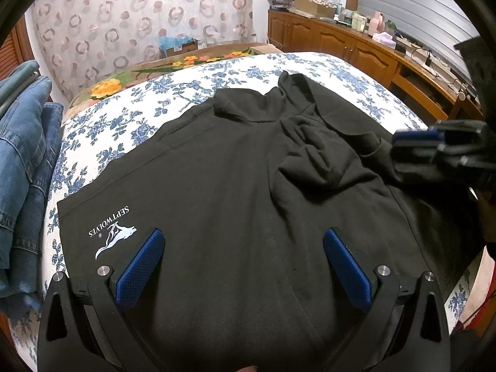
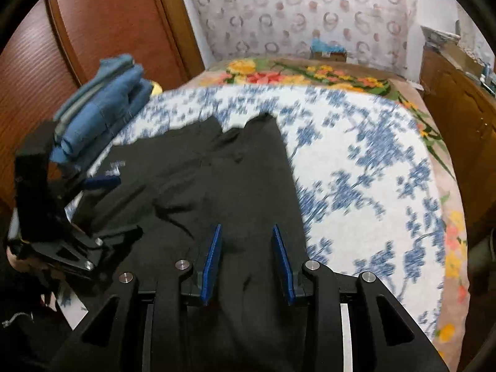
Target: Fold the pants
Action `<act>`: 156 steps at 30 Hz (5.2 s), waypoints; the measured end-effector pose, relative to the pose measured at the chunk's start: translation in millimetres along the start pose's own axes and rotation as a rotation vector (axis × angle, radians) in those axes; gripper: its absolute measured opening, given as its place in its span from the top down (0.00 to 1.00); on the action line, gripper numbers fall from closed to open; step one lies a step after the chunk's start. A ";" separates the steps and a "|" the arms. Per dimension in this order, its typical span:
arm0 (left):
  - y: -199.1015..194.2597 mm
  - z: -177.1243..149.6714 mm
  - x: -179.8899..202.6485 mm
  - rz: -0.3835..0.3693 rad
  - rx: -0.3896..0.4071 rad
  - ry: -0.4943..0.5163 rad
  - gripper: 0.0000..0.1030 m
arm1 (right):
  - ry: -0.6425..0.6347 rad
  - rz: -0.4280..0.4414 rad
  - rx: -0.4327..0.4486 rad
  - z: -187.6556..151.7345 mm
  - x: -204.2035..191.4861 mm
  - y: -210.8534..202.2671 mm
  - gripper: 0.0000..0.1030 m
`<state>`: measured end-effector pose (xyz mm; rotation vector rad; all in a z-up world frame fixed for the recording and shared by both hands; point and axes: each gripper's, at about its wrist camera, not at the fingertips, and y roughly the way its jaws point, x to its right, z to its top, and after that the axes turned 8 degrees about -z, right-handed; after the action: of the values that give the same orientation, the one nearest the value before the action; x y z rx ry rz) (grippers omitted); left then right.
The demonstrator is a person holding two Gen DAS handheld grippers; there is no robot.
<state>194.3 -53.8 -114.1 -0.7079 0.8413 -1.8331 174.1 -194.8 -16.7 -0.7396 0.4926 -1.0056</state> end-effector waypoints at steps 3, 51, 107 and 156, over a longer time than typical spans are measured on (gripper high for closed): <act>-0.4 -0.2 -0.5 -0.001 0.002 0.000 0.00 | -0.035 0.016 -0.008 1.0 -7.2 6.5 0.89; -29.6 -10.6 3.8 -0.019 0.062 -0.015 0.03 | 0.117 -0.203 0.043 -58.8 38.4 -26.1 0.43; -124.2 -93.2 13.4 -0.044 0.156 -0.007 0.95 | 0.126 -0.174 0.145 -105.4 -12.6 -73.8 0.43; -94.3 4.7 65.2 -0.126 0.209 0.068 0.27 | 0.140 -0.184 0.219 -105.8 5.2 -94.9 0.43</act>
<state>124.6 -87.0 -29.2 -0.5792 0.6479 -2.0326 50.5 -265.1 -15.7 -0.5273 0.4320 -1.2674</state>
